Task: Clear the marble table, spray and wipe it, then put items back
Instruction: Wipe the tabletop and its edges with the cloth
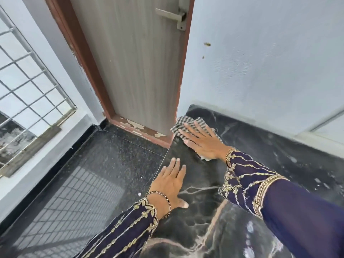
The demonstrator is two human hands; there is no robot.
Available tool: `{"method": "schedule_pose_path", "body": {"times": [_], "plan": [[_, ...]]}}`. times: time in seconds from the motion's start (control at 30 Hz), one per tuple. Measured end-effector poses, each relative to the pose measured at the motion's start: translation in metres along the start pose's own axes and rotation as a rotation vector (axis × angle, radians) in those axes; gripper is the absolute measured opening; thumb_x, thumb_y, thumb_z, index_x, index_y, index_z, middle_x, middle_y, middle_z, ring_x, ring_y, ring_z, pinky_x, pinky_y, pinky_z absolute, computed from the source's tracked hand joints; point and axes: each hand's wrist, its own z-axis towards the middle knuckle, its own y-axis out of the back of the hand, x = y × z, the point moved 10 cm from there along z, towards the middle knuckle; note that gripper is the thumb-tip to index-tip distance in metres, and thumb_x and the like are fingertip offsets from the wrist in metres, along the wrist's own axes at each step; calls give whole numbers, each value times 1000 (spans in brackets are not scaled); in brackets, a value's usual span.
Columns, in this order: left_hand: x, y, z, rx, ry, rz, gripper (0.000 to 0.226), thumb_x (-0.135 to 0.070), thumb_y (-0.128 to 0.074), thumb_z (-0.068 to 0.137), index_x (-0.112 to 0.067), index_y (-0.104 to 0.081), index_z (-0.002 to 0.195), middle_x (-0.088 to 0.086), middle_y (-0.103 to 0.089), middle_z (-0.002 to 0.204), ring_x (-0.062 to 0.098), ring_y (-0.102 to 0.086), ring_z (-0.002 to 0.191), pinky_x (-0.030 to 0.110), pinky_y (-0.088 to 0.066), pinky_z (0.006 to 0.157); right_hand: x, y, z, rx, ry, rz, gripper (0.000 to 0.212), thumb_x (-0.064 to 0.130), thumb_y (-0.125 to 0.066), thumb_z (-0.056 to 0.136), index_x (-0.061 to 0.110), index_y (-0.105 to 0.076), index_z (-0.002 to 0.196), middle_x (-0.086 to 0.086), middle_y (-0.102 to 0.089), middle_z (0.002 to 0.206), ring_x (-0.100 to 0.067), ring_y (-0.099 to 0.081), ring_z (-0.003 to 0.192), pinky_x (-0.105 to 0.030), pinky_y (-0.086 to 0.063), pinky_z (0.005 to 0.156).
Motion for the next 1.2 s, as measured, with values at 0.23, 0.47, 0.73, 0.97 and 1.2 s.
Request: {"method": "schedule_pose_path", "body": {"times": [0.23, 0.47, 0.73, 0.97, 1.2], "plan": [[-1, -3, 45, 139, 61, 190, 147, -62, -79, 56, -9, 23, 147, 16, 25, 156, 33, 22, 145, 47, -1, 121, -51, 25, 44, -49, -44, 63, 54, 59, -10, 105, 51, 6, 156, 20, 18, 166, -11, 24, 152, -47, 19, 121], [-5, -12, 44, 200, 113, 152, 149, -56, -83, 55, -8, 25, 146, 15, 30, 155, 34, 22, 144, 51, -3, 121, -63, 25, 45, -101, -56, 98, 54, 60, -10, 104, 52, 4, 156, 21, 13, 166, -10, 19, 154, -46, 16, 123], [-2, -13, 43, 222, 138, 77, 151, -53, -85, 53, -11, 26, 146, 10, 32, 155, 31, 25, 144, 50, -1, 120, -140, 15, -22, -95, -95, 90, 55, 63, -11, 103, 52, 5, 156, 22, 15, 166, -5, 21, 152, -44, 17, 123], [-1, -8, 40, 188, 124, 76, 150, -54, -86, 50, -16, 22, 148, 6, 27, 157, 26, 21, 146, 46, -4, 120, -107, 2, -44, -113, -159, 98, 56, 62, -12, 104, 53, 8, 155, 20, 19, 165, -12, 24, 152, -47, 19, 122], [-8, 5, -14, -168, 138, -39, 117, -61, -68, 72, -24, 9, 152, -4, 11, 161, 14, 0, 149, 37, -6, 122, -5, -29, -103, -144, -2, 49, 55, 58, -19, 106, 51, 0, 157, 18, 16, 166, -14, 26, 152, -44, 24, 118]]}}
